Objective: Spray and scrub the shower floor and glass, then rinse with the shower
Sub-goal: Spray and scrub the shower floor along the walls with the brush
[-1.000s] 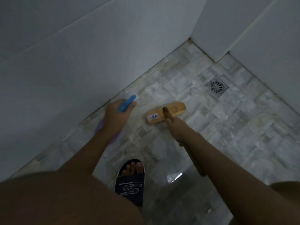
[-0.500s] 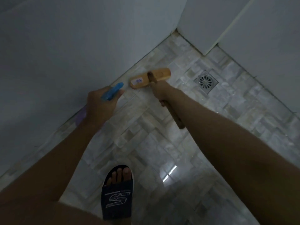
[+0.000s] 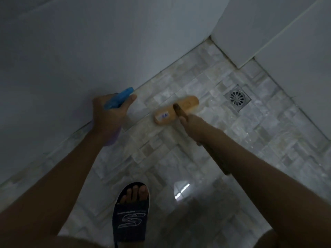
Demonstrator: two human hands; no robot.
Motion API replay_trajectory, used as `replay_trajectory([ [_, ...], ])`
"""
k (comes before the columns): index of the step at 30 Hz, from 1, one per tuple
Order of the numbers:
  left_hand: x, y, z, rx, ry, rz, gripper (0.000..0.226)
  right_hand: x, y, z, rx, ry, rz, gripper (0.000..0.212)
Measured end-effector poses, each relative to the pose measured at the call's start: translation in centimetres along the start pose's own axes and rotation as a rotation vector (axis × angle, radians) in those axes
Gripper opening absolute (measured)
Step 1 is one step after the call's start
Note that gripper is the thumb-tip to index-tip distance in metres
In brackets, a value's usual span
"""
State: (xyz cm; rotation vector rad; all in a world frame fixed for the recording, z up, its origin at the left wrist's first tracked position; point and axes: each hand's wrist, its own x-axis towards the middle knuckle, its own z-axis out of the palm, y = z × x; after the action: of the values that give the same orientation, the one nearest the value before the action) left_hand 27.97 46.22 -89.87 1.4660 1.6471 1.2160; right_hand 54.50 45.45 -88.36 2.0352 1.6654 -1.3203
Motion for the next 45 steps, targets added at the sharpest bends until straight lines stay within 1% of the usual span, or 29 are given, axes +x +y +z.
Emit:
replay_trajectory([
  [2,0.0,-0.5,-0.1,0.045,0.008,-0.029,0.045,3.7,-3.3,-0.9,0.015,0.062,-0.038,0.050],
  [3,-0.2,-0.9,-0.6,0.063,-0.016,-0.044,0.049,5.4,-4.9,-1.3,0.047,0.077,-0.037,0.050],
  [5,-0.6,-1.6,-2.0,0.068,-0.089,-0.086,0.041,7.7,-7.2,-2.0,0.102,0.081,-0.013,0.051],
  [8,-1.3,-2.3,-4.1,0.136,-0.171,-0.134,0.032,7.0,-6.8,-2.0,0.088,0.063,-0.016,0.050],
  [11,-2.3,-3.0,-5.5,0.125,-0.124,-0.142,0.041,2.4,-3.8,0.5,0.077,0.022,-0.052,0.049],
  [14,-3.4,-2.7,-5.5,0.080,-0.106,-0.120,0.021,-3.7,0.0,3.7,0.022,-0.056,0.027,0.046],
  [16,-4.0,-2.8,-5.3,0.094,-0.085,-0.084,0.015,-5.7,0.9,5.4,-0.004,-0.092,0.075,0.046],
  [17,-4.2,-2.9,-5.2,0.115,-0.060,-0.065,0.021,-5.8,0.3,5.7,0.015,-0.085,0.088,0.046],
  [19,-4.5,-3.0,-5.2,0.153,-0.012,-0.016,0.027,-3.8,-2.0,6.1,0.046,-0.036,0.028,0.047],
  [21,-4.8,-2.7,-5.4,0.198,0.000,0.059,0.026,-0.1,-5.6,6.3,0.053,0.017,-0.082,0.049],
  [23,-5.3,-2.7,-5.7,0.212,-0.005,0.107,0.027,3.3,-9.4,6.3,0.073,0.030,-0.127,0.050],
  [25,-5.4,-2.6,-6.0,0.186,-0.003,0.093,0.026,4.9,-11.7,5.8,0.071,0.019,-0.128,0.050],
  [27,-5.3,-2.9,-7.0,0.138,0.032,0.061,0.033,3.4,-12.1,5.3,0.014,0.005,-0.130,0.050],
  [29,-5.3,-3.3,-7.2,0.111,0.047,0.023,0.038,0.6,-9.3,5.5,0.014,-0.019,-0.134,0.048],
  [31,-5.2,-3.3,-7.4,0.092,0.047,0.011,0.038,-2.9,-5.1,6.4,-0.021,-0.069,-0.078,0.046],
  [33,-5.3,-3.0,-7.5,0.122,0.038,0.032,0.036,-5.8,-1.2,7.5,-0.083,-0.110,-0.011,0.049],
  [35,-5.7,-3.0,-7.7,0.137,0.051,0.055,0.038,-6.4,-0.1,8.1,-0.125,-0.095,0.015,0.049],
  [38,-6.3,-3.1,-8.0,0.093,0.072,0.022,0.036,-4.4,-4.2,7.8,-0.099,-0.069,-0.027,0.049],
  [41,-6.2,-2.5,-8.1,0.129,0.082,0.050,0.032,-0.5,-10.0,7.5,-0.009,-0.037,-0.109,0.048],
  [43,-5.8,-2.7,-8.4,0.146,0.075,0.065,0.030,1.5,-12.7,7.3,0.024,-0.016,-0.130,0.046],
  [45,-5.5,-3.4,-8.6,0.143,0.071,0.033,0.038,2.1,-13.1,7.3,0.026,-0.021,-0.116,0.043],
])
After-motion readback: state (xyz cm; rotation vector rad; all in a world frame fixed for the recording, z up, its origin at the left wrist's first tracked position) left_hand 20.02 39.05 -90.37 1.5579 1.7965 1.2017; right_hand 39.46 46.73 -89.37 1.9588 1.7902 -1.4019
